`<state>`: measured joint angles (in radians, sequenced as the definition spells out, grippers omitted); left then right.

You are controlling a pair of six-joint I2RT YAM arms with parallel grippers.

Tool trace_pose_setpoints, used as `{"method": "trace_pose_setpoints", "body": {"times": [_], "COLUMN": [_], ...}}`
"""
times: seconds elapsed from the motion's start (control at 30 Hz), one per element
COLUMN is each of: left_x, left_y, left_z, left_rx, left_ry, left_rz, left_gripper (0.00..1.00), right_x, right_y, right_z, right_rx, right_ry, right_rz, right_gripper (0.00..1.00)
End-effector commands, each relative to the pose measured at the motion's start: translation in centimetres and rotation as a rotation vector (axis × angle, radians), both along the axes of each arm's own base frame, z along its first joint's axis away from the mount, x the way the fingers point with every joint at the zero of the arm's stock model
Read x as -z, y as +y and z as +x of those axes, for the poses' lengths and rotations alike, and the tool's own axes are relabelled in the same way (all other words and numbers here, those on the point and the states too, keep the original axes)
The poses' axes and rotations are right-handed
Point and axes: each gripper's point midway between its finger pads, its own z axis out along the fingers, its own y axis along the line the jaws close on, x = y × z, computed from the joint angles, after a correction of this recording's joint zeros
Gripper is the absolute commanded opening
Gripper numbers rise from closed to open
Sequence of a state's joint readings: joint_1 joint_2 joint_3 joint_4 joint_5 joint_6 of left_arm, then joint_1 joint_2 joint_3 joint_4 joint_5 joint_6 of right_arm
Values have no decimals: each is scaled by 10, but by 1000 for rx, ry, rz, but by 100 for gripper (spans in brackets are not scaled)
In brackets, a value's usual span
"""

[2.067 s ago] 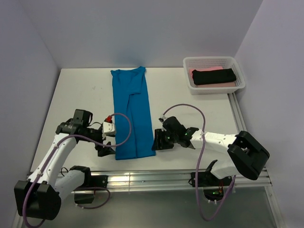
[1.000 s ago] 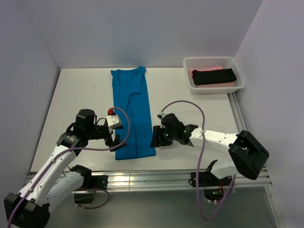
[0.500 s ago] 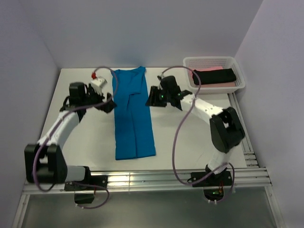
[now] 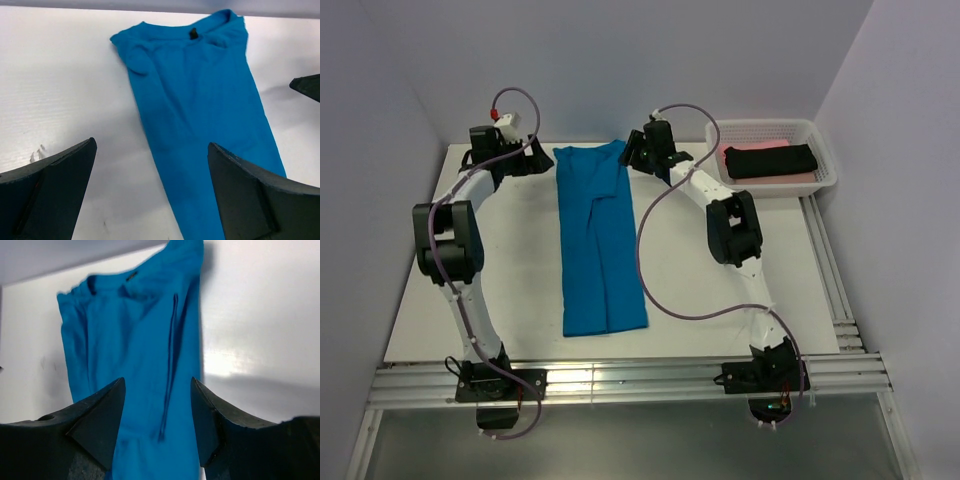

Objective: Roll the t-shirts
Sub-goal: Roll the tshirt

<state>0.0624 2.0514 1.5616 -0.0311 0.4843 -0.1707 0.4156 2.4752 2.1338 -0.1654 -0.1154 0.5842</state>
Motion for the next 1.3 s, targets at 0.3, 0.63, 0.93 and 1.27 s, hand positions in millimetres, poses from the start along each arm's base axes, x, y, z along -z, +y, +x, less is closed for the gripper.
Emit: {"method": "trace_pose_setpoints", "body": {"times": [0.3,0.63,0.93,1.27], "left_x": [6,25,51,63], "left_y": [4,0,-6,-26], "left_z": [62,74,87,115], "left_rx": [-118,-137,-153,-128], "left_ry": [4,46,83,68], "left_rz": [-119,-184,-218,-260], "left_gripper": [100,98,89,70], "right_x": [-56,-47,-48,-116], "right_y": [-14,-9,-7,-20], "right_z": [69,74,53,-8], "right_rx": [204,232,219,120], "right_ry": [-239,-181,-141,-239], "right_rz": [311,463,541,547], "right_gripper": [100,100,81,72]}}
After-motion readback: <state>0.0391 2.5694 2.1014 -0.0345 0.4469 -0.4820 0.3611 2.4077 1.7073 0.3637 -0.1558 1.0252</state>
